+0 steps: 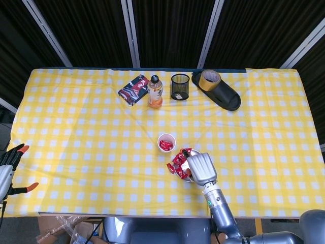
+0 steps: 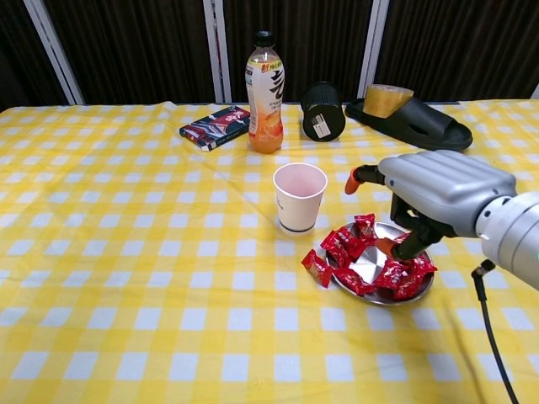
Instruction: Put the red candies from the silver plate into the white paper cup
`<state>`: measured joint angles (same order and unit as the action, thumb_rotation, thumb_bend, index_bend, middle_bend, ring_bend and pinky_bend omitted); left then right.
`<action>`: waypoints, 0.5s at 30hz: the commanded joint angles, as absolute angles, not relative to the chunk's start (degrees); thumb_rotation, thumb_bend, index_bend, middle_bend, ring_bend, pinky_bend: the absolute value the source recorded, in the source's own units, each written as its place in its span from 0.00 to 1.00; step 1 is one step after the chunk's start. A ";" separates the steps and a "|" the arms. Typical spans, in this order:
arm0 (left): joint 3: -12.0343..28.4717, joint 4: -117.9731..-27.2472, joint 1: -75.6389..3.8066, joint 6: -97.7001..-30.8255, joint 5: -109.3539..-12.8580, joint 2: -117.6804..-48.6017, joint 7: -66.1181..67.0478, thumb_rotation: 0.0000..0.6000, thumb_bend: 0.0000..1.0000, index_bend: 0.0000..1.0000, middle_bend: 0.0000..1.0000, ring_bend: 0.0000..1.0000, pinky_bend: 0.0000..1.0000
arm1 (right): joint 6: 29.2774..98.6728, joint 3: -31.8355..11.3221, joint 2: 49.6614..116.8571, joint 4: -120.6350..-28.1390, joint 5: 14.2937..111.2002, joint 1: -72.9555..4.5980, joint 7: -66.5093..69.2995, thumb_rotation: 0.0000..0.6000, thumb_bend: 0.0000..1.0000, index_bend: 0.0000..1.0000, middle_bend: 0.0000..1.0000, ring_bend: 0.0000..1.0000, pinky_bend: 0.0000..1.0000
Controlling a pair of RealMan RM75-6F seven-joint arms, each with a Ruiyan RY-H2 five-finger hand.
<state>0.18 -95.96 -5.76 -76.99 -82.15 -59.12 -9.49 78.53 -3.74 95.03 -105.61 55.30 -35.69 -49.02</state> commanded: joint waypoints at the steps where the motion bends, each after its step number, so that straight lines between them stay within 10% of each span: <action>1: 0.16 -95.98 -5.75 -77.04 -82.20 -59.16 -9.36 1.00 0.02 0.00 0.00 0.00 0.00 | 78.53 -3.33 95.29 -104.34 54.61 -34.81 -48.62 1.00 0.39 0.20 0.97 1.00 0.95; 15: 0.18 -96.27 -5.66 -77.01 -81.77 -59.34 -8.40 1.00 0.02 0.00 0.00 0.00 0.00 | 75.17 -4.66 95.49 -101.58 49.42 -34.90 -49.85 1.00 0.39 0.20 0.97 1.00 0.95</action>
